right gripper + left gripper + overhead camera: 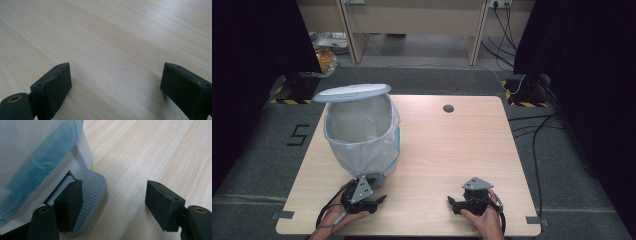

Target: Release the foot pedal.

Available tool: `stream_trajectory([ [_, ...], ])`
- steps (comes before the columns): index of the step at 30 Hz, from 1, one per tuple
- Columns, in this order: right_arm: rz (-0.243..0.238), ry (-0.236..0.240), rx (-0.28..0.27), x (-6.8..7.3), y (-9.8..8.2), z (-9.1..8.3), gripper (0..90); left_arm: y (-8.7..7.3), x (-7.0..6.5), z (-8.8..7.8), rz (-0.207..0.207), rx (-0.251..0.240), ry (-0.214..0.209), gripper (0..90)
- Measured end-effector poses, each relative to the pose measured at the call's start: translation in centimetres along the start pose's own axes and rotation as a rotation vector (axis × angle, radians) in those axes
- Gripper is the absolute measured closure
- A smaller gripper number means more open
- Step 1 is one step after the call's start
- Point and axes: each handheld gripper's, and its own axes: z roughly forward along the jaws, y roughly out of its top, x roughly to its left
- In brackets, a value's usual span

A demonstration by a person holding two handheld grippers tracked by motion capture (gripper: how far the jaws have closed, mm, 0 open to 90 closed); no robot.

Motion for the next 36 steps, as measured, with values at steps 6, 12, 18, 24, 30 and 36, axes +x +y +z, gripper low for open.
stream_trajectory([
  [6,0.000,0.001,0.001,0.0,0.0,0.0,9.6,0.3,0.0,-0.4,-0.001,-0.019,0.012,30.4],
  [12,0.002,-0.001,-0.001,0.0,0.0,0.1,8.9,0.5,0.2,-1.0,0.001,-0.008,0.010,29.9],
  [18,0.004,0.000,0.000,0.0,0.1,0.1,8.6,0.4,0.2,-1.5,-0.019,-0.016,-0.002,29.7],
  [24,-0.002,0.001,-0.001,0.0,0.1,0.2,8.3,0.6,0.1,-2.1,-0.034,-0.045,-0.010,29.6],
  [30,0.001,0.000,0.001,0.0,0.1,0.2,8.1,0.5,0.1,-2.8,-0.057,-0.053,-0.032,28.8],
  [36,-0.003,0.001,0.000,0.0,0.1,0.2,8.1,-0.1,0.0,-3.6,-0.078,-0.058,-0.038,28.5],
])
